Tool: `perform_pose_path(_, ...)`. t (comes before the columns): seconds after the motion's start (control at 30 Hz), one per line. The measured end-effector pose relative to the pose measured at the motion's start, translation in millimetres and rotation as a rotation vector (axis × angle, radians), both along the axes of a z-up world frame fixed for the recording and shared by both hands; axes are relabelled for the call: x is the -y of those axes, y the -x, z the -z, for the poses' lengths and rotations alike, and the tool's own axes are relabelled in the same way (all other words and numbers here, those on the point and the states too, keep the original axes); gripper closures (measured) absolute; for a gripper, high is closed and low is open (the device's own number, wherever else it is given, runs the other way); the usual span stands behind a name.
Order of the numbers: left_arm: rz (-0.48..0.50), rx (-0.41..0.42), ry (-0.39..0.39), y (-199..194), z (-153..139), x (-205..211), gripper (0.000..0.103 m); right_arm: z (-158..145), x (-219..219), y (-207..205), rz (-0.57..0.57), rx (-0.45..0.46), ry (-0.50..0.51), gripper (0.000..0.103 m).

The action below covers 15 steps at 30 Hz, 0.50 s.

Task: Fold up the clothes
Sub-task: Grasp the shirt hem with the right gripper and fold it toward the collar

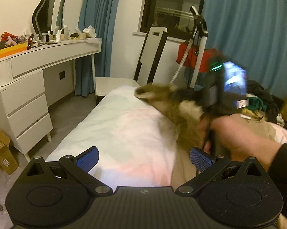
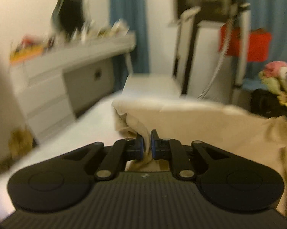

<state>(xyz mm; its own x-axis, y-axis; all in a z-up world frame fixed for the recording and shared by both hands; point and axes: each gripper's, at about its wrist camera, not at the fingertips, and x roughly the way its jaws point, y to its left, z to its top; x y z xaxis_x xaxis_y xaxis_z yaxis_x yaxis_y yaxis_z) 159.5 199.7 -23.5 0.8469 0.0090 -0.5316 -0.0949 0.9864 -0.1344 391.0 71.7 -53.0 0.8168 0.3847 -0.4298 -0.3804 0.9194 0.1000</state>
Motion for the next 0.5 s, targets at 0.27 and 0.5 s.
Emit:
perform_pose_path(0.27, 0.107, 0.015, 0.056, 18, -5, 32, 0.000, -48, 161, 31, 0.401, 0.143, -0.334, 0.095)
perform_pose_path(0.5, 0.195, -0.008, 0.020, 16, 11, 63, 0.000, 27, 282, 53, 0.705, -0.003, -0.355, 0.093)
